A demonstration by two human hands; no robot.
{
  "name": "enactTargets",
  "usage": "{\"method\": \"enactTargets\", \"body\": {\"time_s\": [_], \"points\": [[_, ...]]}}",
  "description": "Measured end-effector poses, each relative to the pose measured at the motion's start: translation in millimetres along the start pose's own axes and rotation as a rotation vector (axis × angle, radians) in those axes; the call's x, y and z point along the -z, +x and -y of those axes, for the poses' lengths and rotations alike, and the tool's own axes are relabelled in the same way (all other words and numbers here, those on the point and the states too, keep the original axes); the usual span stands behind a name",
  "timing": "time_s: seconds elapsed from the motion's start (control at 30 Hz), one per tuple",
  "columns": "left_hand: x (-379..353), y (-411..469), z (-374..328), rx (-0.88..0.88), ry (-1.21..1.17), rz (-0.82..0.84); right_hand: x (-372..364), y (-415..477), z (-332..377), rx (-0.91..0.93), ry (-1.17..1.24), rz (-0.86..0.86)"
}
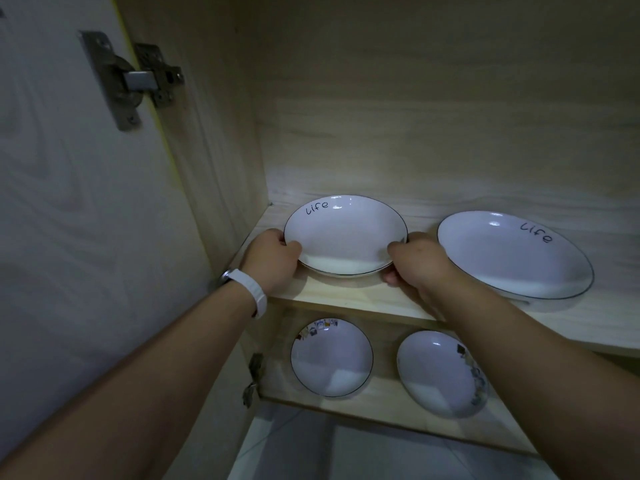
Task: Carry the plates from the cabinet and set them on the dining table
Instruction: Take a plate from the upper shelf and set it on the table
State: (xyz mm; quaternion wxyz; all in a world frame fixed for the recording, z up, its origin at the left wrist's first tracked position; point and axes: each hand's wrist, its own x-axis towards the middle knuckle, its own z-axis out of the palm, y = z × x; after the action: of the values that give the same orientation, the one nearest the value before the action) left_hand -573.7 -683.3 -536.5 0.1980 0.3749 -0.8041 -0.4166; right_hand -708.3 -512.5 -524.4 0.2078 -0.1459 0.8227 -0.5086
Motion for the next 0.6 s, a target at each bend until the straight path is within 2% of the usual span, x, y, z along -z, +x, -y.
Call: {"method": "enactTargets", "body": {"time_s": [0.2,0.4,0.6], "points": [[1,-8,-4,0.054,-0.146,-0.043,2,-16,-2,0.062,0.225,-0.017],[0,-34,-14,0.009,-0.276,-0.023,13,-26,-6,0.144,0.112,-0.039],[-10,-70,-17,-0.04,-0.425,-0.094,28,-43,-12,0.234,0.095,-0.031]]}}
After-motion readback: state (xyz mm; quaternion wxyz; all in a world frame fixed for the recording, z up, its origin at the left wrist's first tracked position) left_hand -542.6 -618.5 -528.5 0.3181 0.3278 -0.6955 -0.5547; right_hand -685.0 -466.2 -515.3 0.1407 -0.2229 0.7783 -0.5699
